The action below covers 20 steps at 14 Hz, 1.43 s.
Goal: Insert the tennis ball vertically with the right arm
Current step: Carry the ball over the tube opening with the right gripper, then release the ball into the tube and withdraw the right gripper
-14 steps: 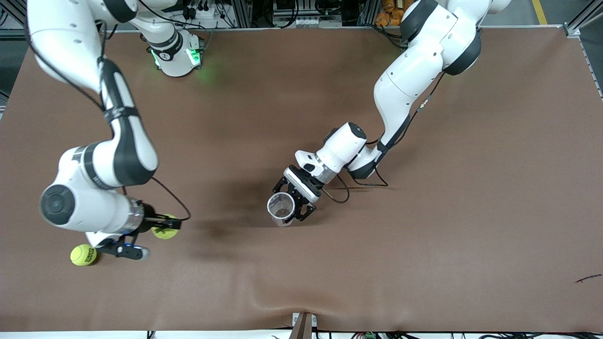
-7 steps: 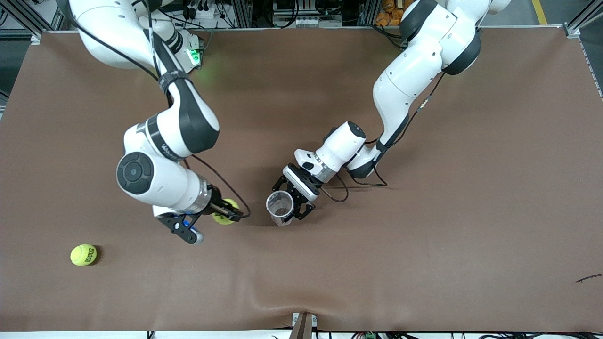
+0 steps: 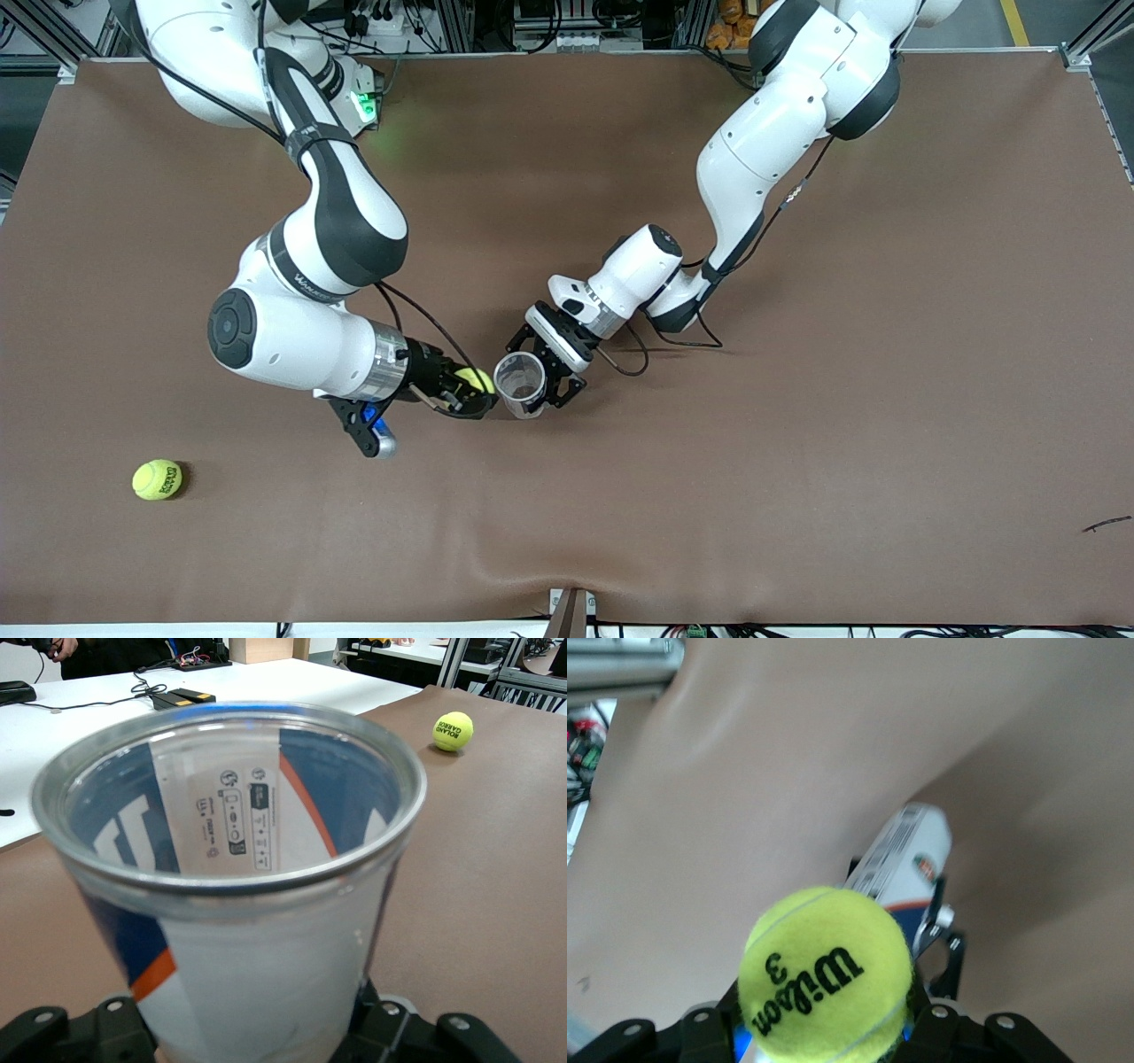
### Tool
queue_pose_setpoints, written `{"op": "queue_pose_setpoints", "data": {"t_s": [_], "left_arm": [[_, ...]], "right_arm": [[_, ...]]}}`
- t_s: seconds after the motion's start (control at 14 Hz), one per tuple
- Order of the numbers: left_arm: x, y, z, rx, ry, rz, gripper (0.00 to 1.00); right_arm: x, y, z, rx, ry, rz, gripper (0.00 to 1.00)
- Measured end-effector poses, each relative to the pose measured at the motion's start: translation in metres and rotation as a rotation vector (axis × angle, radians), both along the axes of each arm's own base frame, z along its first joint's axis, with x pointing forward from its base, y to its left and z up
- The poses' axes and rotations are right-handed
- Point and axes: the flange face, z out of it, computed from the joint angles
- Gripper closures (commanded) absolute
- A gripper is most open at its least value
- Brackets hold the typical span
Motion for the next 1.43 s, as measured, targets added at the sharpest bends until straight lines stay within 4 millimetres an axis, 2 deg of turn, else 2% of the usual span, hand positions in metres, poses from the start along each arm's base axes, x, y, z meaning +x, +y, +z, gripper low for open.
{"op": "queue_pose_setpoints", "data": {"t_s": [0.29, 0.36, 0.5, 0.64, 0.71, 0.78, 0.86, 1.21, 1.35, 1.43], "left_arm": [[0.000, 0.000, 0.000, 0.002, -0.002, -0.003, 0.22], [0.000, 0.000, 0.000, 0.002, -0.003, -0.003, 0.22], [-0.001, -0.001, 0.000, 0.002, -0.004, -0.005, 0.23], [-0.001, -0.001, 0.000, 0.003, -0.004, -0.005, 0.23], [-0.001, 0.000, 0.000, 0.002, -0.005, -0.005, 0.23], [-0.001, 0.000, 0.000, 0.003, -0.004, -0.005, 0.23], [-0.001, 0.000, 0.000, 0.003, -0.004, -0.005, 0.25], [0.000, 0.002, 0.000, 0.007, -0.014, -0.009, 0.25], [0.001, 0.003, 0.000, 0.009, -0.016, -0.010, 0.25], [0.001, 0.003, 0.000, 0.009, -0.016, -0.011, 0.25]], "right_arm": [[-0.022, 0.050, -0.019, 0.029, 0.042, 0.047, 0.75], [-0.026, 0.057, -0.021, 0.028, 0.045, 0.056, 0.74], [-0.029, 0.061, -0.027, 0.023, 0.054, 0.063, 0.74], [-0.028, 0.058, -0.034, 0.012, 0.064, 0.061, 0.69], [-0.028, 0.057, -0.037, 0.005, 0.066, 0.061, 0.61], [-0.027, 0.055, -0.040, -0.004, 0.067, 0.062, 0.26], [-0.027, 0.054, -0.042, -0.014, 0.066, 0.064, 0.00], [-0.024, 0.047, -0.044, -0.023, 0.066, 0.056, 0.00], [-0.016, 0.033, -0.043, -0.031, 0.062, 0.040, 0.00], [-0.010, 0.018, -0.044, -0.045, 0.050, 0.044, 0.00]]}}
